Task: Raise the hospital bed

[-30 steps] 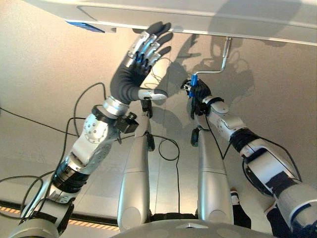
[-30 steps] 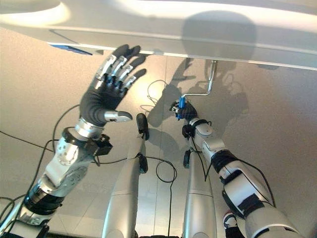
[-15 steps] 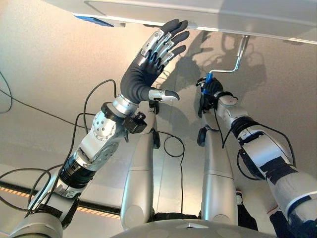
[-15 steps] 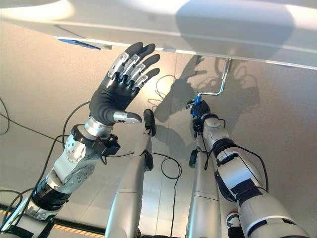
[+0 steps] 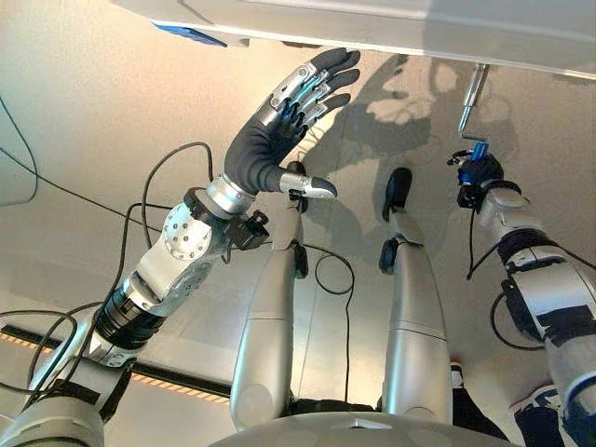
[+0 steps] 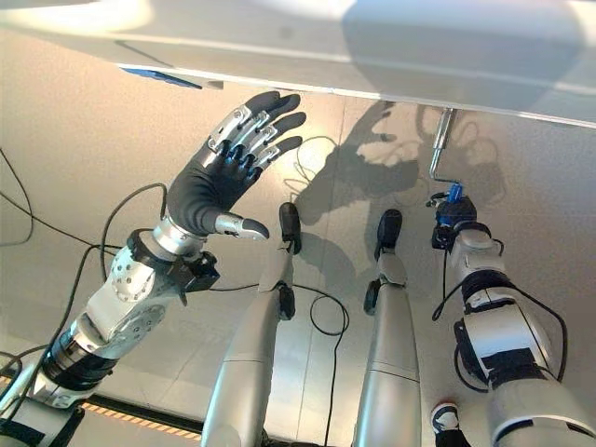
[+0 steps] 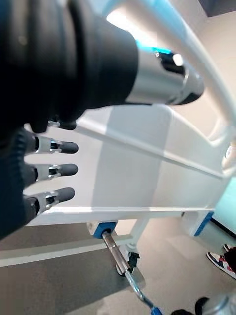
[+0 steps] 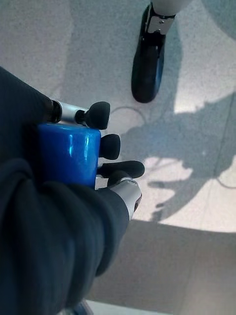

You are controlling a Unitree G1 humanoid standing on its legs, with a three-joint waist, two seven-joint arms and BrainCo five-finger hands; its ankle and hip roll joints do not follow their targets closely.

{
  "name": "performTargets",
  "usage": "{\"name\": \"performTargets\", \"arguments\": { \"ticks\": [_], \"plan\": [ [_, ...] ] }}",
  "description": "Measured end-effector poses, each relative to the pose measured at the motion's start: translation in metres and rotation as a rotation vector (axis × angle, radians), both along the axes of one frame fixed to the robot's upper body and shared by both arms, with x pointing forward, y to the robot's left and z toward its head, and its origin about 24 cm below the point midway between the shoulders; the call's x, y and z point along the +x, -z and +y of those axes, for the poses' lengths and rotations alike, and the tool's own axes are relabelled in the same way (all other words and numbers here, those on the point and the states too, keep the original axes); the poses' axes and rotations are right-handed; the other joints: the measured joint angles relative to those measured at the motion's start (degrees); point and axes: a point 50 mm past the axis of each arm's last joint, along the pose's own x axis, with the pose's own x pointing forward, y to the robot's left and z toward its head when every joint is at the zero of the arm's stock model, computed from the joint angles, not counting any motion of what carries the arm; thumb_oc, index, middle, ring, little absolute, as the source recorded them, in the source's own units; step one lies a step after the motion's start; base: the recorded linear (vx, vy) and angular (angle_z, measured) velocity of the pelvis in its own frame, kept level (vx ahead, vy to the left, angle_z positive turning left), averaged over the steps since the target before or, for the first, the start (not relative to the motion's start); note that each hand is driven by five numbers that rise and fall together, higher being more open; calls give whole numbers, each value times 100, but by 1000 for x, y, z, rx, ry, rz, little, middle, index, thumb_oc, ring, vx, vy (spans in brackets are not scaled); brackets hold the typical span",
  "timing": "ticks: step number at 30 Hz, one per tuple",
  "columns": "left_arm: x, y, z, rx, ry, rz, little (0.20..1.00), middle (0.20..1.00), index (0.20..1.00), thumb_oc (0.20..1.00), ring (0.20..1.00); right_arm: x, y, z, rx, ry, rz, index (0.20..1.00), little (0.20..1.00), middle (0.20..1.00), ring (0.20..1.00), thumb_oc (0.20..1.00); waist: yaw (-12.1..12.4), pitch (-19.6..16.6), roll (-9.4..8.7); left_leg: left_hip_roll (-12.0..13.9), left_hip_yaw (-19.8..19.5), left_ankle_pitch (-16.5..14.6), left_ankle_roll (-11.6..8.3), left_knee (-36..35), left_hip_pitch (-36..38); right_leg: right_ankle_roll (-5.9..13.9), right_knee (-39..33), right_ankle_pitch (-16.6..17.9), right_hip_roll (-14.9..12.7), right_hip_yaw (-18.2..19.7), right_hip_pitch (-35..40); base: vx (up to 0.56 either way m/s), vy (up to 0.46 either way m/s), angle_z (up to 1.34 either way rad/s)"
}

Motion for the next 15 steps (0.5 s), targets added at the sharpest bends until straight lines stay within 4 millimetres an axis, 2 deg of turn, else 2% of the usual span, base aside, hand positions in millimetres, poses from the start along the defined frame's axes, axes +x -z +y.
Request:
{"name": "performTargets", "arguments": {
  "ticks": [8,14,15],
  "plan": [
    [0,0,4,28,-12,-4,1000,1000,1000,1000,1000,-1,-3,-2,44,1,-43,200,200,200,200,200,-104,9,-36,-54,47,-11,64,-10,-4,85,-77,46,-20,115,9,-1,-3,1],
    [-1,1,21,-11,-79,3,1000,1000,1000,1000,1000,-12,-11,15,115,-78,-258,200,200,200,200,200,-461,26,-207,-71,172,-61,117,-10,-14,139,-195,85,-14,233,0,4,-9,-6],
    [-1,0,27,-33,-104,2,1000,1000,1000,1000,1000,-24,-13,19,129,-94,-332,200,200,200,200,200,-544,27,-214,-71,173,-86,113,-3,-16,144,-208,85,-9,243,1,-2,-13,-4]
  ]
}}
